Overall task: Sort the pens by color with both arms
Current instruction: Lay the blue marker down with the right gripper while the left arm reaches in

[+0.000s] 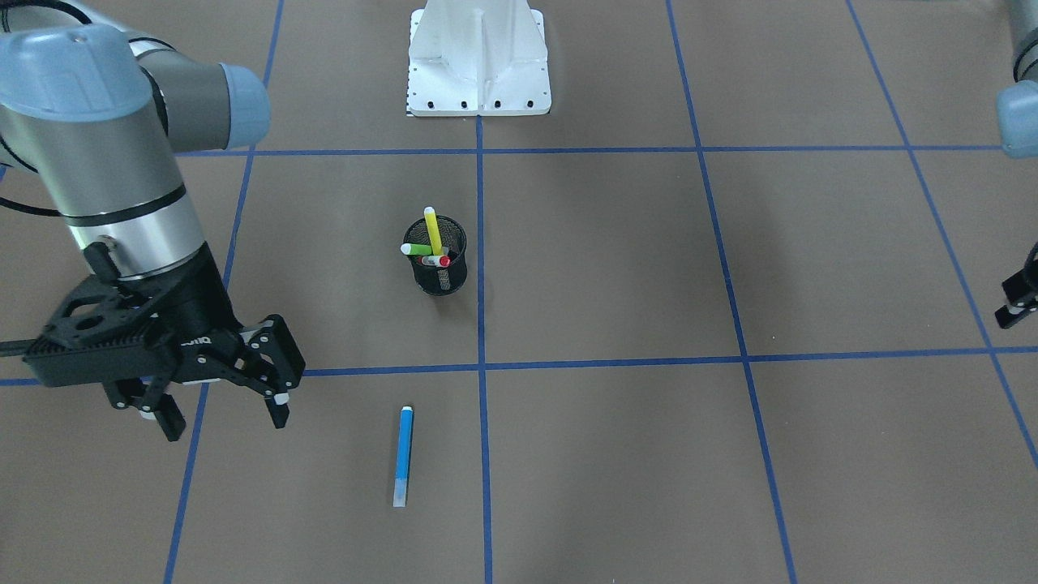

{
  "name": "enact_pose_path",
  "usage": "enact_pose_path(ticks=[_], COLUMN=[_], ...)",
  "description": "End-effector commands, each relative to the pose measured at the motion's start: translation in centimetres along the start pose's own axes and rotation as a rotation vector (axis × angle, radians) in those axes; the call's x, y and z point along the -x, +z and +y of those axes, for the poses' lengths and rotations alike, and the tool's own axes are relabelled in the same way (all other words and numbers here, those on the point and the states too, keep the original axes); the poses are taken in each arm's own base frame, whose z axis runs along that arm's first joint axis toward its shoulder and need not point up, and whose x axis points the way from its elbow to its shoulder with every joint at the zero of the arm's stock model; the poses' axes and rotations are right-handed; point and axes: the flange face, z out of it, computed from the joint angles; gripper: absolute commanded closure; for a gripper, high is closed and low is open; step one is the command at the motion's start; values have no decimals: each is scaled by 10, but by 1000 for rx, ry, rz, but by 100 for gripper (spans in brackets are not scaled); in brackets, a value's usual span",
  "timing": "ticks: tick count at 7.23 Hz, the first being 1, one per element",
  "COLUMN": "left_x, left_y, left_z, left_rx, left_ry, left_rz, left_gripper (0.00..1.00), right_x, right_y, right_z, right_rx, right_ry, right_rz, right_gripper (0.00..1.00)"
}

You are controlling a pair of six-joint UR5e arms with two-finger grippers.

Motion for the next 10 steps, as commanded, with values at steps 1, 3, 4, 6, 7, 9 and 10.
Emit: enact_pose_path(ticks=[1,3,4,6,7,9,10], left_x=[-111,-156,-193,-296,-336,-425,-472], left_y=[25,24,15,20,16,28,28], left_z=[-18,-10,-26,-41,-49,-81,-90], left_rx=[128,176,180,274,317,398,440], left_ry=[-6,-8,-86,-126,-129,-183,-178], left_rz=[15,77,112,103,89,77,98], left_gripper=[0,0,0,0,0,0,0], right_x=[-73,-151,-195,-207,-204,-205,-204], right_y=[-27,-22,-10,-6,-6,-7,-5], right_z=[-30,-9,5,19,23,28,30], right_rx=[258,387,425,524,568,589,598], right_ry=[184,92,50,99,132,159,164], right_rz=[74,168,193,202,144,118,107], right_gripper=[1,1,1,1,0,1,1])
